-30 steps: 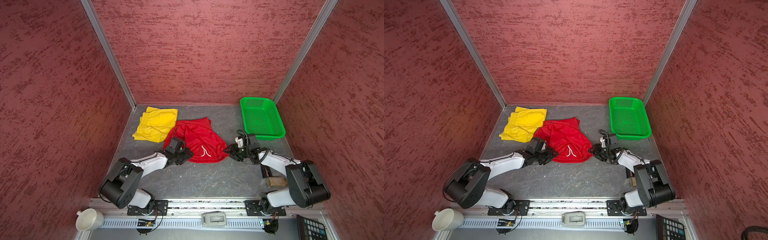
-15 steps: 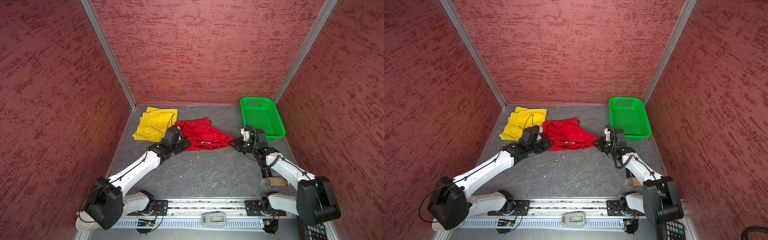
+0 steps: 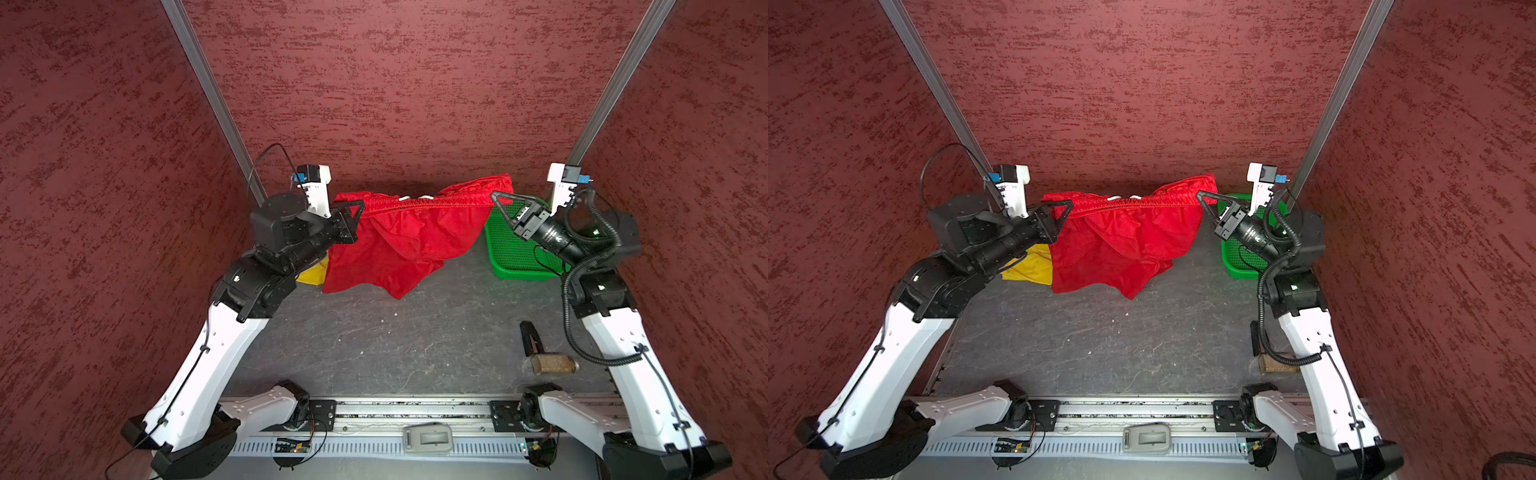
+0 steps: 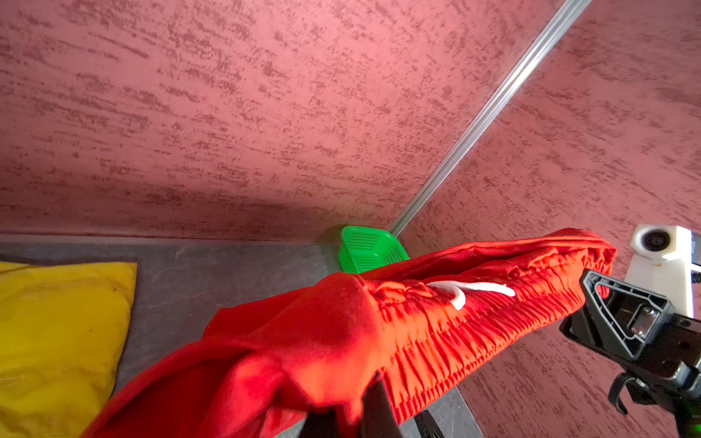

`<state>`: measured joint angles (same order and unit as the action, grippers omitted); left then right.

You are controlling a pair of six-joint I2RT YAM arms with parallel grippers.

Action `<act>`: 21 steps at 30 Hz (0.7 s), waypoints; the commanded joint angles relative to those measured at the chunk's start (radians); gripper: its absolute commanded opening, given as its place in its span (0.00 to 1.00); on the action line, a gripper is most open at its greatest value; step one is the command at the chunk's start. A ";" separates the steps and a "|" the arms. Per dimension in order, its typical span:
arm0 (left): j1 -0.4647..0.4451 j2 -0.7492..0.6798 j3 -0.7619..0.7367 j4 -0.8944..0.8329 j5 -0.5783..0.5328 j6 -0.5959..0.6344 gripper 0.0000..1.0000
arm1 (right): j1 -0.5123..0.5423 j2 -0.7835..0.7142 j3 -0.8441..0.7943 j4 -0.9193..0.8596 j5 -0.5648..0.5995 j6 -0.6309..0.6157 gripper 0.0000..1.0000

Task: Fold and stack the shorts
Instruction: 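Lift the waistband high with both grippers, stretching the shorts to hang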

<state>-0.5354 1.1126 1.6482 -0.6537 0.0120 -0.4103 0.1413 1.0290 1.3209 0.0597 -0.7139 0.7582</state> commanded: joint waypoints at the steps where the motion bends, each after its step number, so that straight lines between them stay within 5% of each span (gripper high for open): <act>1: -0.008 -0.061 0.036 -0.065 -0.131 0.048 0.00 | -0.019 -0.064 0.074 -0.018 0.058 -0.044 0.00; 14: -0.022 -0.034 0.109 -0.072 -0.241 0.178 0.00 | -0.017 -0.065 0.095 -0.066 0.087 0.038 0.00; 21: 0.133 0.156 0.188 -0.025 -0.122 0.211 0.00 | -0.017 0.108 0.120 -0.011 0.117 0.044 0.00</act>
<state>-0.4938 1.2263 1.8034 -0.6895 -0.0563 -0.2394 0.1413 1.0840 1.3998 -0.0048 -0.7063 0.7940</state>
